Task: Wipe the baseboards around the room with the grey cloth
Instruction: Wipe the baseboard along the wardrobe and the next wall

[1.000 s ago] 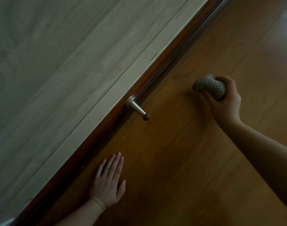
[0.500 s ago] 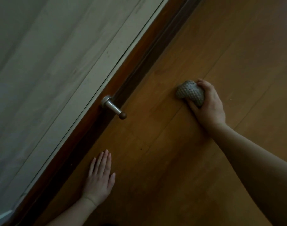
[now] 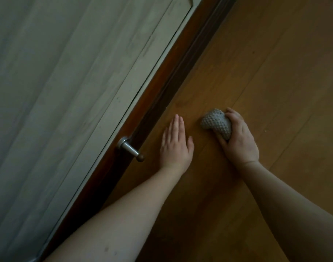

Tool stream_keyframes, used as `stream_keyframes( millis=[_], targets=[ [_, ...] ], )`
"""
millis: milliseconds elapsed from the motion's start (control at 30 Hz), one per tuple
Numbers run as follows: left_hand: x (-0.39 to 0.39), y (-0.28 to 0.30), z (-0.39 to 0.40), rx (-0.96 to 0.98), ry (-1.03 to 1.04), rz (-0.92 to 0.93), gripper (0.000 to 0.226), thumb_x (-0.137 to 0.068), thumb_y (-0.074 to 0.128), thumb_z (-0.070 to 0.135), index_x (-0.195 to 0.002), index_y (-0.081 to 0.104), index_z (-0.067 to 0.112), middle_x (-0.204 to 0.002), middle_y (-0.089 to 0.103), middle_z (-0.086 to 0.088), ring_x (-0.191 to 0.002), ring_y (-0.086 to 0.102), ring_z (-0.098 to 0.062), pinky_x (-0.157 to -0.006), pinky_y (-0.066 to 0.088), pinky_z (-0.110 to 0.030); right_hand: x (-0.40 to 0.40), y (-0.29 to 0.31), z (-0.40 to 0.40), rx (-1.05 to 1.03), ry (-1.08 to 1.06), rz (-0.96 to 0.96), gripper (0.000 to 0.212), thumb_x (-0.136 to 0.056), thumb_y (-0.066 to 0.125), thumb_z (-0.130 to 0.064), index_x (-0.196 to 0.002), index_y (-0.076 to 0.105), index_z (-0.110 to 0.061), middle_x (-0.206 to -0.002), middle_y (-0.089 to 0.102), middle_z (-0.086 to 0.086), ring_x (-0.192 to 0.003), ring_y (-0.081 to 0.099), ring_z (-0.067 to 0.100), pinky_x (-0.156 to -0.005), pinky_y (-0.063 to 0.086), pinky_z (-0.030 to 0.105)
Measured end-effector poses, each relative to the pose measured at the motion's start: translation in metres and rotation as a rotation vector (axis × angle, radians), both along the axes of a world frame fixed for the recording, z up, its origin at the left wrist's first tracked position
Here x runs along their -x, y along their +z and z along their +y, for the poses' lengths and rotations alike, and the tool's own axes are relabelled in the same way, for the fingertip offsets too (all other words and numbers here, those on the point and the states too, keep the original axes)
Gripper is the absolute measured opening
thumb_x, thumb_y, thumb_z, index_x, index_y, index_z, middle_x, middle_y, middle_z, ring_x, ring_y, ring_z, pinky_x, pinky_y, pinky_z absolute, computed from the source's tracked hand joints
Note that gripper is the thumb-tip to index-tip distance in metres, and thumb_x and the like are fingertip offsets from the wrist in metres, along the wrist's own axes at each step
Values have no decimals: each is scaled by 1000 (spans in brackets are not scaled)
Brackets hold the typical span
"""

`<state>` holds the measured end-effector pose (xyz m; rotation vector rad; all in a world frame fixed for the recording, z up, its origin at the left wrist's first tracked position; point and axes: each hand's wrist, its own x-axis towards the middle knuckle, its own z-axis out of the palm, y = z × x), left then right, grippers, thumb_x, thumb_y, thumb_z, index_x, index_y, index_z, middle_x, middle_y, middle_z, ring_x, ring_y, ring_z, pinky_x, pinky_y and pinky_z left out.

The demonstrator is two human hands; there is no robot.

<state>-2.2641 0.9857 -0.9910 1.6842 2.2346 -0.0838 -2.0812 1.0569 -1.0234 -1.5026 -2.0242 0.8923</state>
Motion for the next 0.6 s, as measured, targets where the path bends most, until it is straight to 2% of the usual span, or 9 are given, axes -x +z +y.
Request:
stream_keyframes(
  millis=[133, 200, 367, 600],
  targets=[
    [32, -11, 10, 106, -113, 74, 69, -100, 1, 56, -156, -14, 19, -166, -12, -2, -152, -13, -13, -124, -2, -37, 1, 2, 0, -2, 19, 12, 60, -90, 67, -31, -139, 37, -16, -150, 42, 8, -132, 45, 24, -106, 37, 34],
    [44, -16, 3, 131, -201, 72, 70, -100, 5, 56, -156, -17, 18, -166, -17, -1, -151, -19, -12, -124, -4, -38, 1, 5, -1, 12, 42, 23, 61, -89, 68, -28, -139, 38, -14, -150, 42, 12, -132, 44, 26, -106, 37, 36],
    [52, -23, 7, 62, -256, 103, 78, -97, 32, 47, -159, 1, 13, -167, -1, -6, -154, -2, -20, -123, -1, -41, 1, 4, 4, 13, 85, 21, 61, -88, 63, -31, -140, 37, -11, -150, 40, 15, -133, 42, 26, -107, 37, 39],
    [52, -23, 3, 76, -280, 77, 84, -92, 38, 46, -159, 0, 12, -166, -3, -7, -153, 3, -24, -123, 1, -43, -3, 5, 3, 50, 156, 25, 59, -93, 53, -37, -142, 35, -9, -151, 37, 17, -136, 42, 29, -110, 38, 42]
  ],
)
